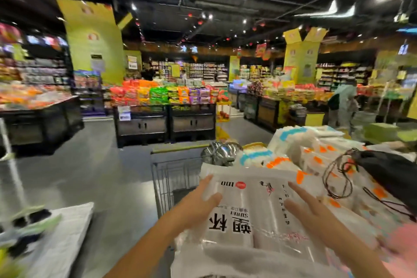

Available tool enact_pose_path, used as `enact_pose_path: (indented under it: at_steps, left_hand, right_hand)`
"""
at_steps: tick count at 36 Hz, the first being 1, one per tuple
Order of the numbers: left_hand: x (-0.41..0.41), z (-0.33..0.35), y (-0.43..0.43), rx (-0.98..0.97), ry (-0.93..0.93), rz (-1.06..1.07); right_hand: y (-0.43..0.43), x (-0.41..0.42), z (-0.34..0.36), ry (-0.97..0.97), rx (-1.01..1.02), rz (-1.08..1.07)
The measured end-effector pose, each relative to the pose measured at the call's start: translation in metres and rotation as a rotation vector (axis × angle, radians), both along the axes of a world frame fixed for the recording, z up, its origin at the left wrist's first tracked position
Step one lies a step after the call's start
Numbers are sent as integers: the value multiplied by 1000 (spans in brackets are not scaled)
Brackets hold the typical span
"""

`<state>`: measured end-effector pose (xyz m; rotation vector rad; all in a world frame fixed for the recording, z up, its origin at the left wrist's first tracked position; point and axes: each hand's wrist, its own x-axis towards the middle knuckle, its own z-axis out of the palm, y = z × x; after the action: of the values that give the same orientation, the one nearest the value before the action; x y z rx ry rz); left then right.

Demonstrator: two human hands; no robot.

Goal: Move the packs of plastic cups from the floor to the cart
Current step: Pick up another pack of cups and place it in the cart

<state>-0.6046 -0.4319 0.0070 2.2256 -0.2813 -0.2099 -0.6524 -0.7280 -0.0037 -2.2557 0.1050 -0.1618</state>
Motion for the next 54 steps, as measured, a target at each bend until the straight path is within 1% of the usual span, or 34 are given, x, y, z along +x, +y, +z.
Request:
enact_pose_path:
  at_steps: [4, 9, 13, 16, 18, 25, 29, 35, 38, 44, 49, 54]
  left_hand:
    - [31, -5, 14, -8, -2, 81]
    - [65, -18, 15, -87, 17, 157]
    - [93, -25, 11, -85, -15, 230]
    - [112, -25, 6, -113, -13, 287]
    - [125, -28, 4, -93, -23, 314]
    - [169, -43, 18, -151, 21, 397]
    - [197, -51, 36, -147, 19, 414]
    - [258, -65, 70, -219, 18, 394]
    - [294, -80, 90, -242, 28, 377]
    - [363, -120, 118, -241, 67, 353]
    - [410, -162, 123, -199, 96, 335]
    - [454, -222, 121, -174, 168, 352]
  right_hand:
    - [12, 53, -6, 49, -8, 53]
    - [13, 118, -13, 44, -37, 141]
    - [11, 165, -12, 23, -91, 213]
    - [9, 196, -12, 26, -99, 271]
    - [11, 216, -11, 25, -99, 310]
    - [30, 286, -26, 41, -139, 397]
    - [50, 322, -33, 57, -135, 414]
    - [85, 386, -50, 57, -150, 399]
    - [103, 414, -58, 62, -175, 375]
    - [130, 464, -81, 79, -158, 353]
    - [134, 505, -122, 128, -169, 313]
    - [131, 553, -190, 200, -119, 315]
